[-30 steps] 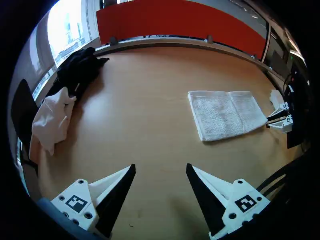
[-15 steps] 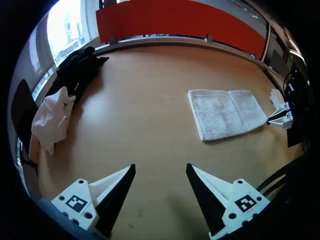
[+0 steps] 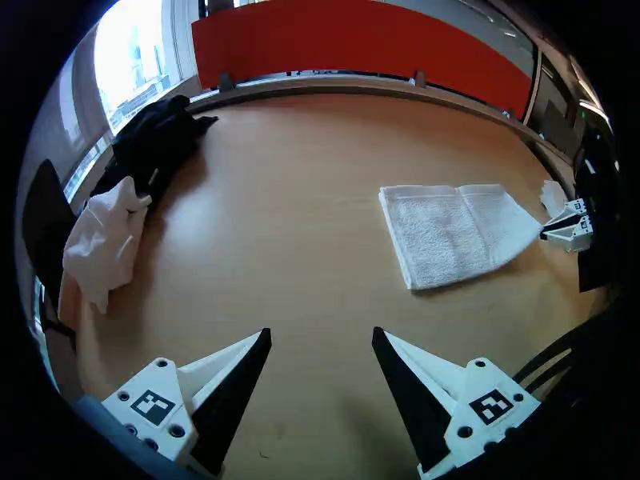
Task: Fold towel
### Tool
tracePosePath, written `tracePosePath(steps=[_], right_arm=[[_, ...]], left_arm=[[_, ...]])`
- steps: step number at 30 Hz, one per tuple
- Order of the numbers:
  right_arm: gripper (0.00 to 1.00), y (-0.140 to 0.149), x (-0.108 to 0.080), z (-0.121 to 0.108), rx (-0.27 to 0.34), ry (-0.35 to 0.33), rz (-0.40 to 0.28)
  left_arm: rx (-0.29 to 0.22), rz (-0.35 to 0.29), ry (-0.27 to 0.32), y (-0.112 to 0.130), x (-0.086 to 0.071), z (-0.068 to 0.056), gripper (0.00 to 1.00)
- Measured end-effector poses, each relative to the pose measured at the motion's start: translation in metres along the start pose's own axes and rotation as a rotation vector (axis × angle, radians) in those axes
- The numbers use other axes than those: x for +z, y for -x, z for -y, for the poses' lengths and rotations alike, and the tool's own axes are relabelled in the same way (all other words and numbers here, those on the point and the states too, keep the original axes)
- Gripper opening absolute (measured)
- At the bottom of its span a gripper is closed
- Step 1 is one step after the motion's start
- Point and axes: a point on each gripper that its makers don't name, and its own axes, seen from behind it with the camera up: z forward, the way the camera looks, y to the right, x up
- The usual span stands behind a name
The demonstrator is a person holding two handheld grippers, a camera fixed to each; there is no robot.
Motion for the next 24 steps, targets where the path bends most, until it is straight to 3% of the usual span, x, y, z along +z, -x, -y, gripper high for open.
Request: tracePosePath(steps=[11, 24], right_arm=[[0.15, -0.059, -0.038, -0.018, -0.043, 0.069, -0.117], [0.2, -0.094, -0.074, -0.027, -0.09, 0.115, -0.188]], left_arm=[[-0.002, -0.011, 0.0, -0.008, 0.0, 0.001, 0.94], [0.011, -0.025, 0.008, -0.019, 0.002, -0.005, 0.94]])
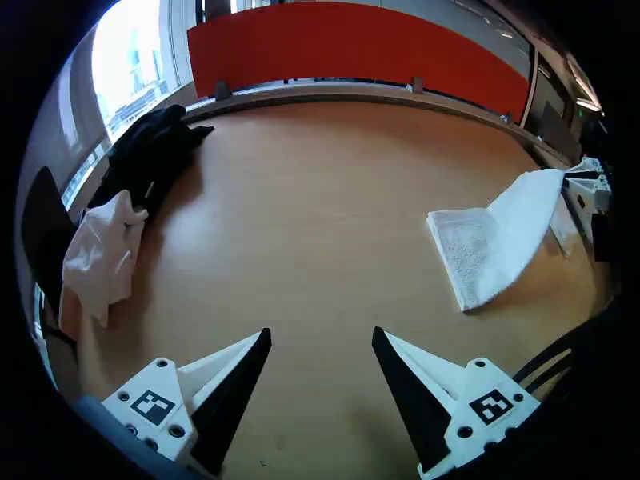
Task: Fold towel
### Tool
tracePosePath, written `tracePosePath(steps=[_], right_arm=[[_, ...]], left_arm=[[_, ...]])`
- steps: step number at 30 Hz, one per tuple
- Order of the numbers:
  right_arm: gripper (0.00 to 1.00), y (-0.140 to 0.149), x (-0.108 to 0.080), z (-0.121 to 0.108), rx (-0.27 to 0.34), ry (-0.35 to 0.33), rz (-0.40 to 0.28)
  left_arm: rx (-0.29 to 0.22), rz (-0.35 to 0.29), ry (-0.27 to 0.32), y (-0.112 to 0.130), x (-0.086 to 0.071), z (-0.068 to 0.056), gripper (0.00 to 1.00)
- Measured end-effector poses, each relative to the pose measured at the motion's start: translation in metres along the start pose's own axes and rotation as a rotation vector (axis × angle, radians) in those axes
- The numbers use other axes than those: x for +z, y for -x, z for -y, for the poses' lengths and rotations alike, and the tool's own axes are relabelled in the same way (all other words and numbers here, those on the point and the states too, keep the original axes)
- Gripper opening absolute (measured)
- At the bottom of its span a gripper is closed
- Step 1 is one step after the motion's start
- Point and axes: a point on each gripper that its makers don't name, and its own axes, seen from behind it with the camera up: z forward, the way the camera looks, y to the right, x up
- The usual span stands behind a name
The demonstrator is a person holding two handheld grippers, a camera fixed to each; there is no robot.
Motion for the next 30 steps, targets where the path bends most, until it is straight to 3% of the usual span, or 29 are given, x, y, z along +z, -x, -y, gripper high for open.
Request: tracePosePath(steps=[14, 30], right_arm=[[0.26, -0.015, -0.011, -0.011, -0.021, 0.023, -0.027], [0.32, -0.016, 0.002, 0.021, -0.053, -0.05, -0.023]], left_arm=[[0.007, -0.006, 0.0, -0.004, -0.001, -0.002, 0.94], [0.002, -0.018, 0.002, -0.008, -0.004, -0.003, 0.94]])
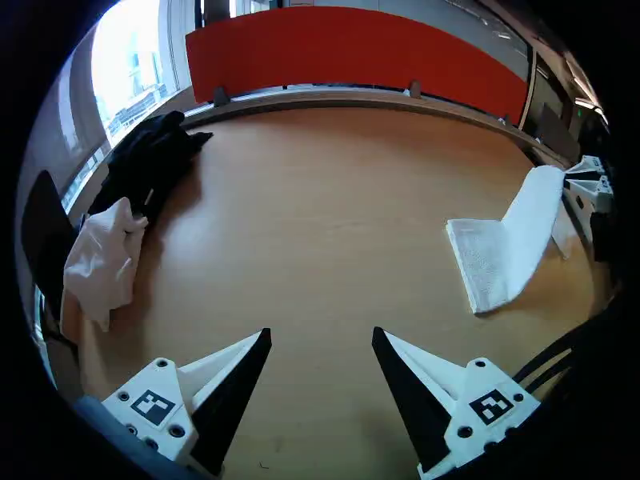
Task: Fold towel
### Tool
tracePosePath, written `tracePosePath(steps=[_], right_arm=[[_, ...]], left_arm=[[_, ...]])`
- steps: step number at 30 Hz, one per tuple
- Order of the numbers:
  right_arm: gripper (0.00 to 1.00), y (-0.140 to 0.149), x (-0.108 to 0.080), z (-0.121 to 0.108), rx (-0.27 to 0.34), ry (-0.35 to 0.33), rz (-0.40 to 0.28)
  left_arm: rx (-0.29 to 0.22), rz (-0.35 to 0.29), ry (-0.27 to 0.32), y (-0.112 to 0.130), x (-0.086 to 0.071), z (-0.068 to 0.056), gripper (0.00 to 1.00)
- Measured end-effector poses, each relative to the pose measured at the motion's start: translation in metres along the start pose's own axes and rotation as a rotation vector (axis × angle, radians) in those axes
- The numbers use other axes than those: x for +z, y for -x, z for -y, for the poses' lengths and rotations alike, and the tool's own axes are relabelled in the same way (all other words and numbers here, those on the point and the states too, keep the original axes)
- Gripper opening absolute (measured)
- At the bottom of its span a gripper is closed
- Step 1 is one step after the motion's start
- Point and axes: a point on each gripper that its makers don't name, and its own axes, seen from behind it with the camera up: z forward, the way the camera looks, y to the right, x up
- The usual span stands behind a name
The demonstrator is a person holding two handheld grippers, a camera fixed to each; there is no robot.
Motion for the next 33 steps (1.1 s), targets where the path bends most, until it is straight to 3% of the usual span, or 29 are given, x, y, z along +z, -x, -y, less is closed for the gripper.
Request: tracePosePath(steps=[18, 33], right_arm=[[0.39, 0.01, 0.035, 0.052, -0.025, -0.112, 0.038], [0.45, 0.022, 0.062, 0.104, -0.02, -0.227, 0.08]], left_arm=[[-0.01, -0.012, 0.0, -0.002, -0.005, 0.003, 0.94], [-0.028, -0.009, -0.016, 0.003, -0.007, 0.017, 0.94]])
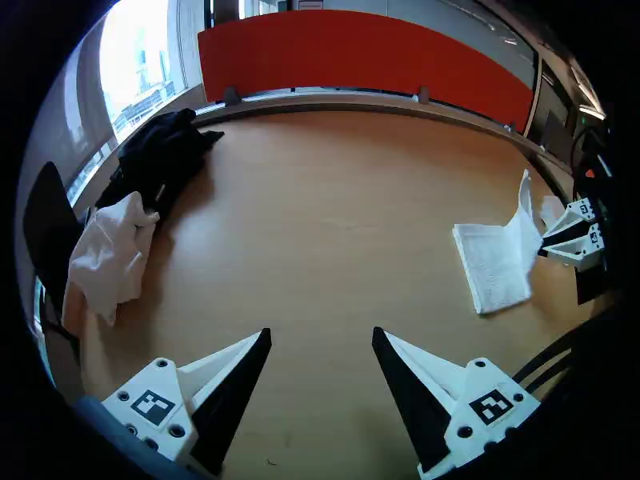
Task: Fold towel
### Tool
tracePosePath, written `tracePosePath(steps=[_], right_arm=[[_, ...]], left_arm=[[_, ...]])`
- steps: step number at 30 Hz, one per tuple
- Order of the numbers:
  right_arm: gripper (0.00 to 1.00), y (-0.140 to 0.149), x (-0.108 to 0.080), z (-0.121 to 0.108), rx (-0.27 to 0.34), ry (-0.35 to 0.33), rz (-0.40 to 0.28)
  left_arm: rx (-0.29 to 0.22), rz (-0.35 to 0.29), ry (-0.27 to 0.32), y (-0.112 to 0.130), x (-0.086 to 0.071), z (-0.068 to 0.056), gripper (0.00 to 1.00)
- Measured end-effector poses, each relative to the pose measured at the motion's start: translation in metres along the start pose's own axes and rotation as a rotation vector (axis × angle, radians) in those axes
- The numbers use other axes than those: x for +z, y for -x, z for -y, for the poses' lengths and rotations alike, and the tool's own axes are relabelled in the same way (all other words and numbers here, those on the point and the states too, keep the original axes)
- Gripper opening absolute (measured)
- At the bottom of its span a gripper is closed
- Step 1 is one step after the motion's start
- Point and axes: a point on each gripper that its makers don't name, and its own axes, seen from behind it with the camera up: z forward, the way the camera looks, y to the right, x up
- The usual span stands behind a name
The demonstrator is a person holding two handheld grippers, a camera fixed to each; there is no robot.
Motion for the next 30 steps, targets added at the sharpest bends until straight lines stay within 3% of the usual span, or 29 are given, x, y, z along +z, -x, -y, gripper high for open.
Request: tracePosePath(steps=[4, 9, 30], right_arm=[[0.46, 0.007, 0.007, 0.007, 0.02, -0.022, 0.023], [0.76, 0.015, 0.008, 0.008, 0.046, -0.022, 0.038], [0.76, 0.05, 0.001, 0.002, 0.08, 0.016, 0.091]], left_arm=[[0.002, 0.004, -0.002, 0.001, 0.001, 0.001, 0.94], [0.009, 0.005, -0.003, 0.001, 0.001, 0.002, 0.94], [0.005, 0.0, 0.002, -0.001, 0.001, -0.003, 0.94]])
